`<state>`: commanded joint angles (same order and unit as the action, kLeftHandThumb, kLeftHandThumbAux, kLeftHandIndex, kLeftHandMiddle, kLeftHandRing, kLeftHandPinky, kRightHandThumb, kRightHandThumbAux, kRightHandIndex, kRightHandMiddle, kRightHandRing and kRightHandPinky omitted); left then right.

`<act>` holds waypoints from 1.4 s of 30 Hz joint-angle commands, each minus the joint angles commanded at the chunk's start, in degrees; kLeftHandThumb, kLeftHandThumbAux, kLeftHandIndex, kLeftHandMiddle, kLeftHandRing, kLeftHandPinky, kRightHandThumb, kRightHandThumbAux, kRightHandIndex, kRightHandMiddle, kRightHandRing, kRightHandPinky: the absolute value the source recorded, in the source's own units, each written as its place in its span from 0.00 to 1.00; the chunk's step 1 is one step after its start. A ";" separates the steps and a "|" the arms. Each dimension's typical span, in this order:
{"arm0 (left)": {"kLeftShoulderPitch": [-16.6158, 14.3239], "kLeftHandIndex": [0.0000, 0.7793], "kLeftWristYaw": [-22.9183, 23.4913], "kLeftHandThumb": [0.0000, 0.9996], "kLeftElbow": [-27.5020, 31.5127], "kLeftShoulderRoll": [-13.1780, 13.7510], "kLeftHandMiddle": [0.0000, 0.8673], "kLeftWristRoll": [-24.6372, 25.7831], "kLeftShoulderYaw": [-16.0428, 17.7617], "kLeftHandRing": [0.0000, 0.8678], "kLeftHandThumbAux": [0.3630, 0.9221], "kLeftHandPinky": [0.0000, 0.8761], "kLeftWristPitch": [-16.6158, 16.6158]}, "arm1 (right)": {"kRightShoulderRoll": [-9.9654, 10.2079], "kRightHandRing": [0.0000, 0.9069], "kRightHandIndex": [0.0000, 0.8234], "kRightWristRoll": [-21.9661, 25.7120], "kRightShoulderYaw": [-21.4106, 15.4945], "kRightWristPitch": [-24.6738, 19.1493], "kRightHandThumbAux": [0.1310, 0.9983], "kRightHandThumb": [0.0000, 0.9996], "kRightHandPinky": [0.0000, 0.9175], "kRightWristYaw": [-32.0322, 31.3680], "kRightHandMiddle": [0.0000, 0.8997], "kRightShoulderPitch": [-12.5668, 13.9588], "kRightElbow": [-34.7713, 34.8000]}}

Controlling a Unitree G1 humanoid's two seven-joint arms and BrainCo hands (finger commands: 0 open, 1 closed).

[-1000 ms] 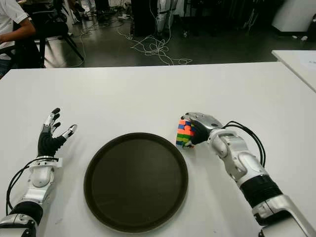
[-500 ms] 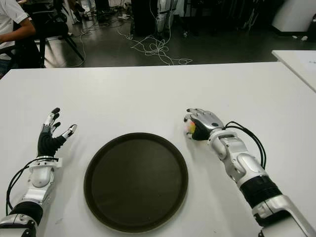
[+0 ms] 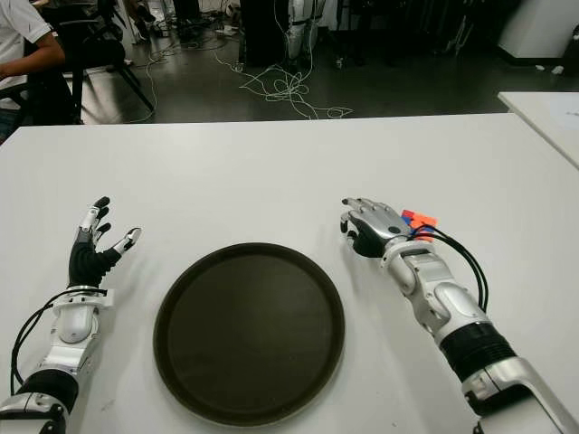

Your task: Pick up the Rubik's Cube and put it in the plate

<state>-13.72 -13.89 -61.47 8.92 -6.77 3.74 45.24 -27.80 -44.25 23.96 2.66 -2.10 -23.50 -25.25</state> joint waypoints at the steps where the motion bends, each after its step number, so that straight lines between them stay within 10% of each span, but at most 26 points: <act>1: -0.01 0.05 0.02 0.42 -0.03 0.00 0.08 0.01 0.02 0.05 0.55 0.01 -0.02 | 0.01 0.00 0.51 0.01 -0.01 0.04 0.68 0.70 0.00 0.04 0.02 -0.01 -0.05; 42: 0.08 0.05 -1.09 0.41 0.41 0.20 0.08 -1.09 -0.34 0.04 0.54 0.00 0.33 | -0.23 0.00 0.51 0.80 -1.82 0.10 0.68 0.70 0.00 2.28 0.03 0.37 1.87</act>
<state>-13.65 -14.98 -61.06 9.12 -7.86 3.40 45.57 -28.02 -43.45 22.14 2.76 0.18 -23.13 -23.39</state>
